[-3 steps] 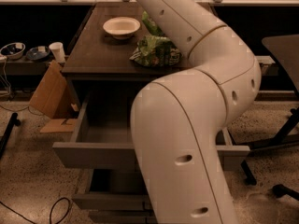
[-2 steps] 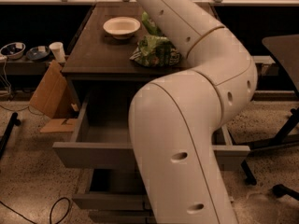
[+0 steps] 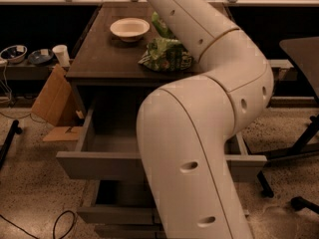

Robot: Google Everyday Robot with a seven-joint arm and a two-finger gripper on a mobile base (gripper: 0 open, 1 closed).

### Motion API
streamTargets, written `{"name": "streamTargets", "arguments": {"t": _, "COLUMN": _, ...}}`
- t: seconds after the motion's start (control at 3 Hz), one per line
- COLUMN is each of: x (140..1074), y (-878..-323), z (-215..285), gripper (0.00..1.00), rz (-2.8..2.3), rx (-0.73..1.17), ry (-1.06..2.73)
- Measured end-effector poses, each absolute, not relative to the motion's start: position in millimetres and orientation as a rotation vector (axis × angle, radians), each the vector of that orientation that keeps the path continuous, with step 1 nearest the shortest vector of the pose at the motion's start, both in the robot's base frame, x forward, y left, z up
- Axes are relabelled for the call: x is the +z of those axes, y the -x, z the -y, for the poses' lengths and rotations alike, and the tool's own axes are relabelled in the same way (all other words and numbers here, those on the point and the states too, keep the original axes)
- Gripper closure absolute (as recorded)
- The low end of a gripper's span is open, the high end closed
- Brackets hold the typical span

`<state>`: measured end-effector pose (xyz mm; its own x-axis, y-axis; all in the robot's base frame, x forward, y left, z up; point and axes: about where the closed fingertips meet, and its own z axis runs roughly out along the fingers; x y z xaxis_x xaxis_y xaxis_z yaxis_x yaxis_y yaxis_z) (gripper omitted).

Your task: Pick green rice chip bag from top drawer and place on counter

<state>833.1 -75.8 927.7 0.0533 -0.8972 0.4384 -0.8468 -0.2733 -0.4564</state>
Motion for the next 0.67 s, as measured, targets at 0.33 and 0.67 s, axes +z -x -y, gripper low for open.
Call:
{"name": "streamTargets", "arguments": {"t": 0.33, "x": 930, "y": -833, "z": 77, "gripper": 0.2, "rz": -1.848, "rx": -1.028, "ry": 2.22}}
{"name": "streamTargets", "arguments": {"t": 0.67, "x": 944, "y": -828, "z": 82, "gripper": 0.0, "rz": -1.856, "rx": -1.056, "ry": 2.199}}
